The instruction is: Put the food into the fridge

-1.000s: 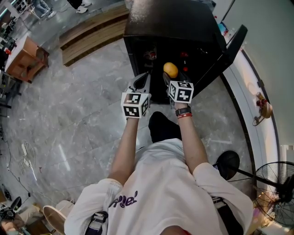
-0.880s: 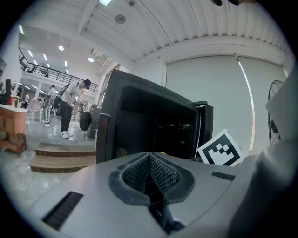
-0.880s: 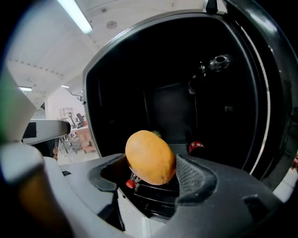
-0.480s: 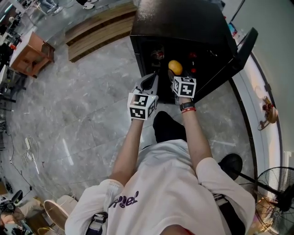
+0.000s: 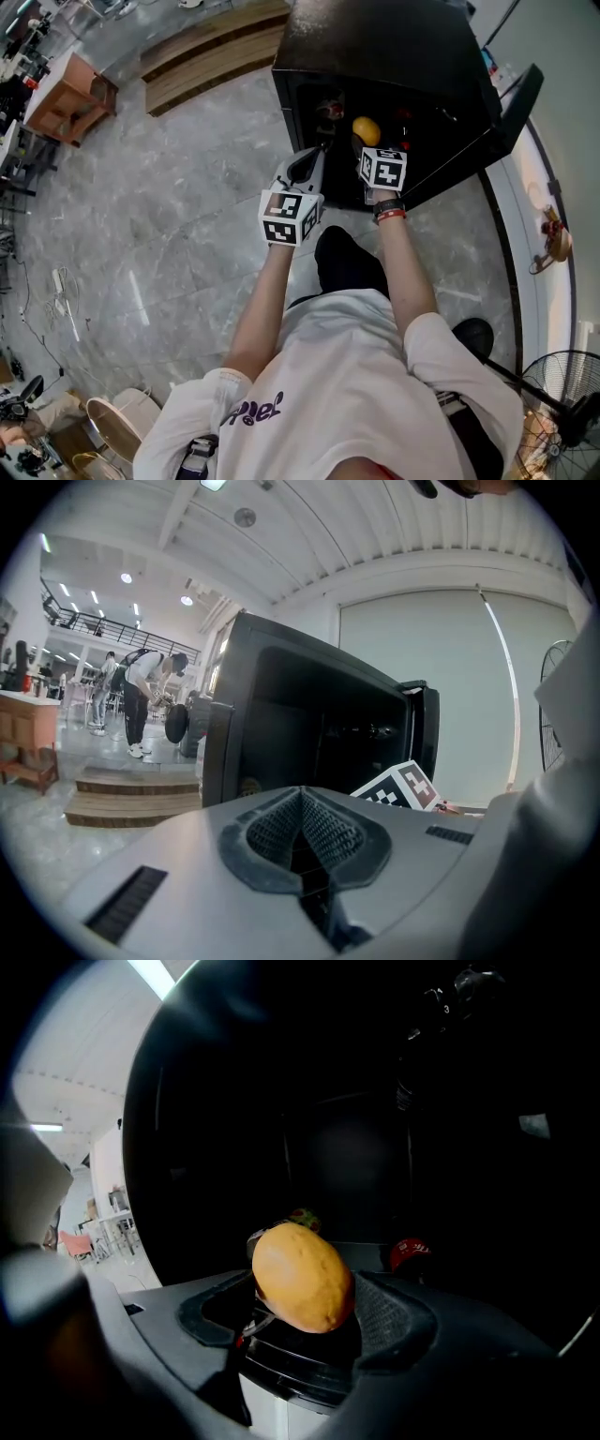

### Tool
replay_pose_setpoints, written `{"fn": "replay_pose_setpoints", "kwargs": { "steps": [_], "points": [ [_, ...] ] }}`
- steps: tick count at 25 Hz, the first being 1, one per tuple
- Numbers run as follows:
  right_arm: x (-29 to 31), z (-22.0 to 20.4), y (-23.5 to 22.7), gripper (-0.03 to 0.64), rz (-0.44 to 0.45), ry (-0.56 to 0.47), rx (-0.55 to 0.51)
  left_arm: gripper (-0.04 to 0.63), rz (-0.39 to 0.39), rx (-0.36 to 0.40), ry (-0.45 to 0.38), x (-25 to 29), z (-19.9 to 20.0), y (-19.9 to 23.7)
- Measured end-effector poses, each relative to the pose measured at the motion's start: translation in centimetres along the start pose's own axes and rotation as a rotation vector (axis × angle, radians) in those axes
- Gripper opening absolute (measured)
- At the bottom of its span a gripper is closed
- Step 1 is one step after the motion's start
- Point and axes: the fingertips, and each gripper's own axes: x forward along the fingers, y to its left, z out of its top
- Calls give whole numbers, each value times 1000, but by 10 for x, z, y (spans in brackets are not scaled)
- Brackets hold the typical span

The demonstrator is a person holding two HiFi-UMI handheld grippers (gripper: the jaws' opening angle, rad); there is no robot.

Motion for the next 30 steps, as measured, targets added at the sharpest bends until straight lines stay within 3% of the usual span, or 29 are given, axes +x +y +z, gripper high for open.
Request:
{"fn": "replay_pose_setpoints", "kwargs": {
  "steps": [12,30],
  "points": [
    [31,4,-8,348,10,22,-35,17,8,17,20,10,-4,-4],
    [76,16,-25,348,-24,81,-81,17,13,-19,34,11,-12,6]
  ]
}}
